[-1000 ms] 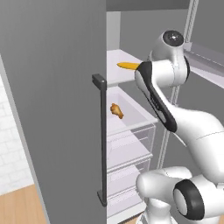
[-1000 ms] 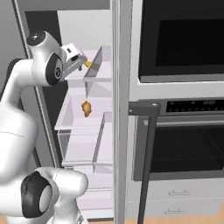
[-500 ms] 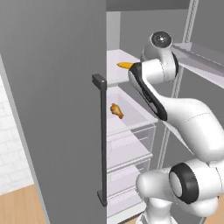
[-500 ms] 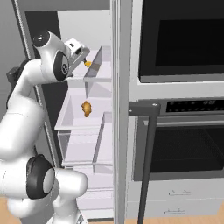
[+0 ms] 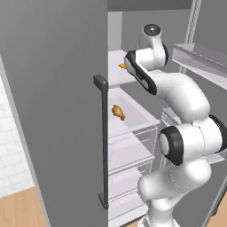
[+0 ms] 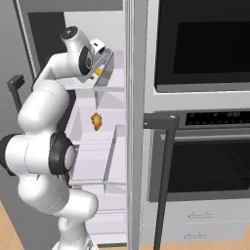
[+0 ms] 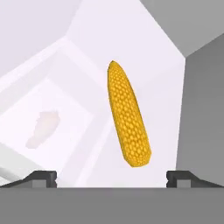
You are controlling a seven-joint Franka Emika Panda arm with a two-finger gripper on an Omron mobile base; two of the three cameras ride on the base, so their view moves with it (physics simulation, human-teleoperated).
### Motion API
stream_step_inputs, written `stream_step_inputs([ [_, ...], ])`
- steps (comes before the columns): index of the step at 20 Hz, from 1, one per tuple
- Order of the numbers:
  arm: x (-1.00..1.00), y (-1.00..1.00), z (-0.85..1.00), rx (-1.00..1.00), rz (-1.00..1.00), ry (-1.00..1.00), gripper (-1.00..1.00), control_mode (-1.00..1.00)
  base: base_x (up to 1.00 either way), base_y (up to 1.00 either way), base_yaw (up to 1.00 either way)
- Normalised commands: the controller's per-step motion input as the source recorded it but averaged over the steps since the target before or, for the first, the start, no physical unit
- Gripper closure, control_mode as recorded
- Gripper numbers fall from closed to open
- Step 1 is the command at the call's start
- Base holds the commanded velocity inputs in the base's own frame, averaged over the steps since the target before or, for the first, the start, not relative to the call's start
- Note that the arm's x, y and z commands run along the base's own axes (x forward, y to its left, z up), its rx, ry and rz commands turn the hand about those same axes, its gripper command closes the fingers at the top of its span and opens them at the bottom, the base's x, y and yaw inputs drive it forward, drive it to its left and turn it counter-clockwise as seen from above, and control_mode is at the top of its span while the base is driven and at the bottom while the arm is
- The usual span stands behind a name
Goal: Place one corn and one chicken drumstick in each tupperware on the nearby counter, to pack two identical lunches.
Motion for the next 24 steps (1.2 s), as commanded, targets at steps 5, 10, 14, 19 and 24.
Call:
stream_step_inputs([
  [5, 0.77, -0.01, -0.28, 0.00, 0.00, 0.12, -1.00, -1.00, 0.00, 0.00, 0.00],
  [10, 0.84, 0.00, -0.36, 0.00, 0.00, 0.13, -1.00, -1.00, 0.00, 0.00, 0.00],
  [14, 0.49, 0.00, -0.30, 0.00, 0.00, 0.14, -1.00, -1.00, 0.00, 0.00, 0.00],
  [19, 0.08, 0.00, -0.78, 0.00, 0.00, 0.36, -1.00, -1.00, 0.00, 0.00, 0.00],
  [24, -0.03, 0.02, -0.74, 0.06, 0.00, 0.10, -1.00, -1.00, 0.00, 0.00, 0.00],
])
